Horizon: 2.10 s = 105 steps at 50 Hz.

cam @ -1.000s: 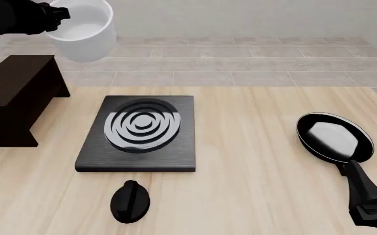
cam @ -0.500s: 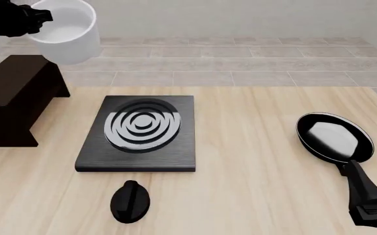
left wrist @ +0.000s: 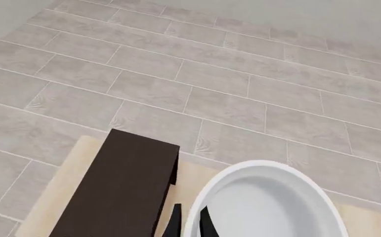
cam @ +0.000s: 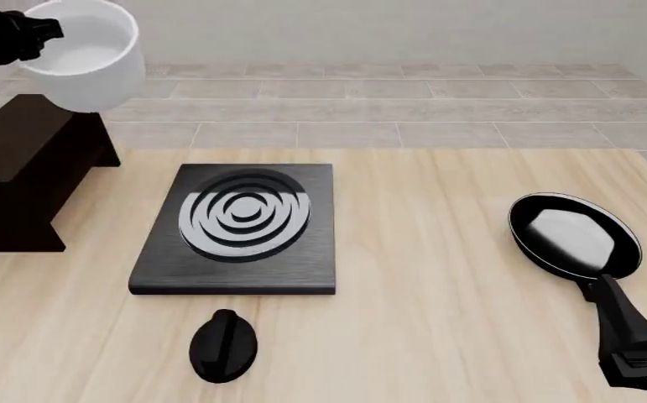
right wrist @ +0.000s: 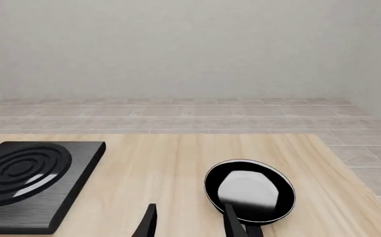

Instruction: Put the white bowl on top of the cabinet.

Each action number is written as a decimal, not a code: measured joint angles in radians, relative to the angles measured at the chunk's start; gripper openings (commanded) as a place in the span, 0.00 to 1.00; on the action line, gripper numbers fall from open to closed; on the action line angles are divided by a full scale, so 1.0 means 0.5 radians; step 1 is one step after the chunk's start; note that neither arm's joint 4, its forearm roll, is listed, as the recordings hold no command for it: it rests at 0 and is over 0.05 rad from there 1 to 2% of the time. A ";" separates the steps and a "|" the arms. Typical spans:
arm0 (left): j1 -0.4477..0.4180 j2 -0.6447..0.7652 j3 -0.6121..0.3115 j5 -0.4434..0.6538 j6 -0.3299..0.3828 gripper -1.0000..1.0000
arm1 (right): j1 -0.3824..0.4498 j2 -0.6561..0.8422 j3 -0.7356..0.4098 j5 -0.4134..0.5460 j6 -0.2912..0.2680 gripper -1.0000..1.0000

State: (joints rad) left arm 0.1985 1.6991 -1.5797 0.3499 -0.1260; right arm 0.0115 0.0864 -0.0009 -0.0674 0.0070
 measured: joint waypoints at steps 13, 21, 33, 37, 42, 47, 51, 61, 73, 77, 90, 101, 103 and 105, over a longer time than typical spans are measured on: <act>0.085 -0.002 0.012 -0.012 -0.002 0.00 | 0.000 0.000 0.000 0.000 0.000 1.00; 0.147 -0.024 0.031 -0.014 -0.013 0.00 | 0.000 0.000 0.000 0.000 0.000 1.00; 0.227 -0.069 0.045 0.008 -0.023 0.00 | 0.000 0.000 0.000 0.000 0.000 1.00; 0.249 -0.081 0.045 0.018 -0.026 0.00 | 0.000 0.000 0.000 0.000 0.000 1.00; 0.277 -0.093 0.039 0.029 -0.031 0.00 | 0.000 0.000 0.000 0.000 0.000 1.00; 0.309 -0.095 0.032 0.033 -0.036 0.00 | 0.000 0.000 0.000 0.000 0.000 1.00; 0.332 -0.089 0.027 0.033 -0.040 0.00 | 0.000 0.000 0.000 0.000 0.000 1.00; 0.381 -0.047 0.009 0.016 -0.052 0.00 | 0.005 -0.017 -0.003 0.020 0.000 1.00; 0.427 0.024 -0.018 -0.015 -0.067 0.00 | 0.009 -0.042 -0.009 0.050 0.000 1.00; 0.437 0.049 -0.034 -0.023 -0.075 0.00 | 0.010 -0.047 -0.010 0.056 0.000 1.00; 0.466 0.125 -0.078 -0.049 -0.084 0.00 | 0.010 -0.056 -0.013 0.068 0.000 1.00; 0.493 0.172 -0.089 -0.074 -0.090 0.00 | 0.011 -0.065 -0.017 0.082 0.000 1.00; 0.497 0.179 -0.088 -0.080 -0.090 0.00 | 0.011 -0.069 -0.019 0.087 0.000 1.00; 0.501 0.186 -0.086 -0.086 -0.090 0.00 | 0.011 -0.074 -0.021 0.094 0.000 1.00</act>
State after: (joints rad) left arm 0.4490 1.7920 -1.6225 0.3069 -0.1711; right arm 0.0169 0.0494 -0.0114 -0.0203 0.0069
